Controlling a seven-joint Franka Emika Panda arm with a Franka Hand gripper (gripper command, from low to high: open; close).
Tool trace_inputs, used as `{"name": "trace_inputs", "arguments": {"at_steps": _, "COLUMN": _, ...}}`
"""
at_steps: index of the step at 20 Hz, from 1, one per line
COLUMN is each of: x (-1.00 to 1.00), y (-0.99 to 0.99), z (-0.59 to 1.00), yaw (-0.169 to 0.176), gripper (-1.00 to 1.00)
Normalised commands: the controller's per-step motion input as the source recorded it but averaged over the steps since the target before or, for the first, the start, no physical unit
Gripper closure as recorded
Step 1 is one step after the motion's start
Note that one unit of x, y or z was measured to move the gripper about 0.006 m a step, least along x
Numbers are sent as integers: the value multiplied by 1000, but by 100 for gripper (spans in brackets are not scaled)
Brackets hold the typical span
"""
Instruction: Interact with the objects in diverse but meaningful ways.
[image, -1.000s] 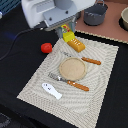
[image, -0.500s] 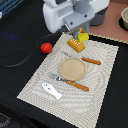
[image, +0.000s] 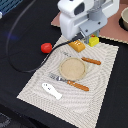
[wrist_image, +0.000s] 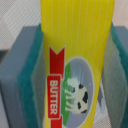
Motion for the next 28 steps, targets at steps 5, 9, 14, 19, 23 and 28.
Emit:
{"name": "trace_inputs", "arguments": {"at_steps": 5, "x": 881, "y": 579, "z": 0, "yaw": 0, "gripper": 100}}
{"name": "trace_inputs", "arguments": {"at_steps": 9, "x": 673, "y": 748, "z": 56, "yaw": 0, "gripper": 100}}
{"name": "trace_inputs", "arguments": {"at_steps": 14, "x": 659, "y": 761, "z": 163, "yaw": 0, "gripper": 100}}
{"name": "trace_inputs", "arguments": {"at_steps": 19, "x": 500, "y": 501, "z": 141, "yaw": -6, "gripper": 100}}
{"name": "trace_inputs", "arguments": {"at_steps": 23, "x": 574, "y": 148, "z": 176, "yaw": -67, "gripper": 100}}
{"name": "trace_inputs", "arguments": {"at_steps": 28, "x": 684, "y": 6, "z": 186, "yaw": -95, "gripper": 100}}
